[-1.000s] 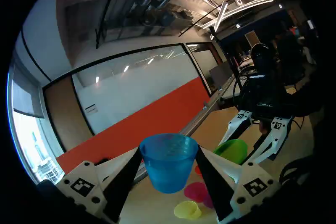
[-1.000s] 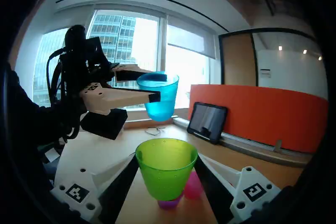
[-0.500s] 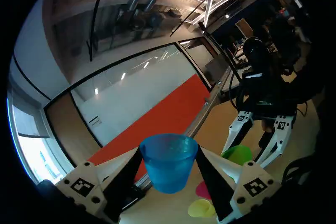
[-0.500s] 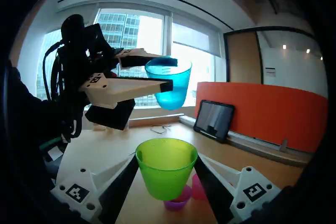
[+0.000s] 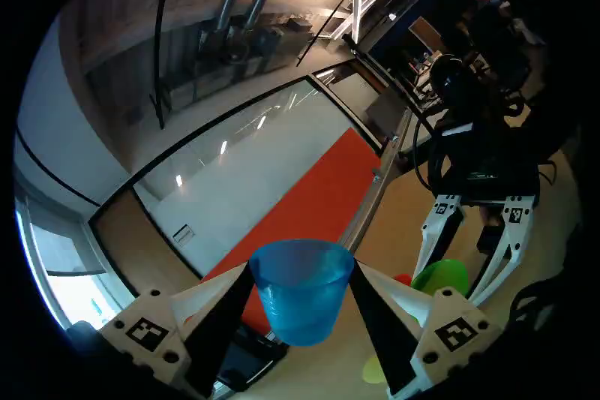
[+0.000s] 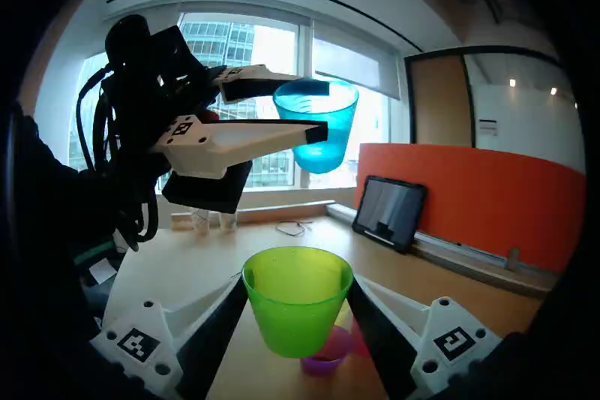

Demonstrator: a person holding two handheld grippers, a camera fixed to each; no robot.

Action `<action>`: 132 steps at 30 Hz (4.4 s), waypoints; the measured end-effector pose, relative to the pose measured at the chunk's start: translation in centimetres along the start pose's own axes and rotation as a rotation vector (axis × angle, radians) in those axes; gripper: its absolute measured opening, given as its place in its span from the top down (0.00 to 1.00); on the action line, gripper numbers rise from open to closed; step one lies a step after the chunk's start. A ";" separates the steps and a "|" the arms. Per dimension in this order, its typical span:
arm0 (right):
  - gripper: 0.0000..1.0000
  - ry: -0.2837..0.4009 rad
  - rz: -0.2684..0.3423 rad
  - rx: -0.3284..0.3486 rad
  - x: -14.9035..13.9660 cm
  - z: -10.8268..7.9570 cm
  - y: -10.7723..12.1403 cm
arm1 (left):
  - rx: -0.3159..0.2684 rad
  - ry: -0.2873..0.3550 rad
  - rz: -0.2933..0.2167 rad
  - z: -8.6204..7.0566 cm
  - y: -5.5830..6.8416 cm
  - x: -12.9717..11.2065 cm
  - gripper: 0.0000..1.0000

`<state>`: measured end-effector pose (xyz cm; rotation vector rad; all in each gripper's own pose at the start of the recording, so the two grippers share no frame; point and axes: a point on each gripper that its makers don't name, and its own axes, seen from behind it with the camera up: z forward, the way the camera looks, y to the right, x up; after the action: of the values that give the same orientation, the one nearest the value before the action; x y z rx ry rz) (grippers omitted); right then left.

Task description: Pour water

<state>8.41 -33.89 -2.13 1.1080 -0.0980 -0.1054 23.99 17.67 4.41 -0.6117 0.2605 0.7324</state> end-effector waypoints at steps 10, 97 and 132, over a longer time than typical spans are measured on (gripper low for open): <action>0.09 0.002 0.003 -0.003 0.0 0.0 0.1 | 0.011 0.012 0.090 0.3 0.1 0.5 0.13; 0.09 0.031 -0.007 -0.032 0.9 -1.2 1.0 | 0.041 0.037 0.558 1.5 0.4 4.1 0.13; 0.09 0.043 -0.009 -0.047 1.2 -1.5 1.6 | 0.046 0.056 0.730 1.9 1.0 5.2 0.12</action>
<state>9.89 -31.99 -1.31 1.0630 -0.0518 -0.0917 27.05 22.19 3.27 -0.4882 0.5648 1.4062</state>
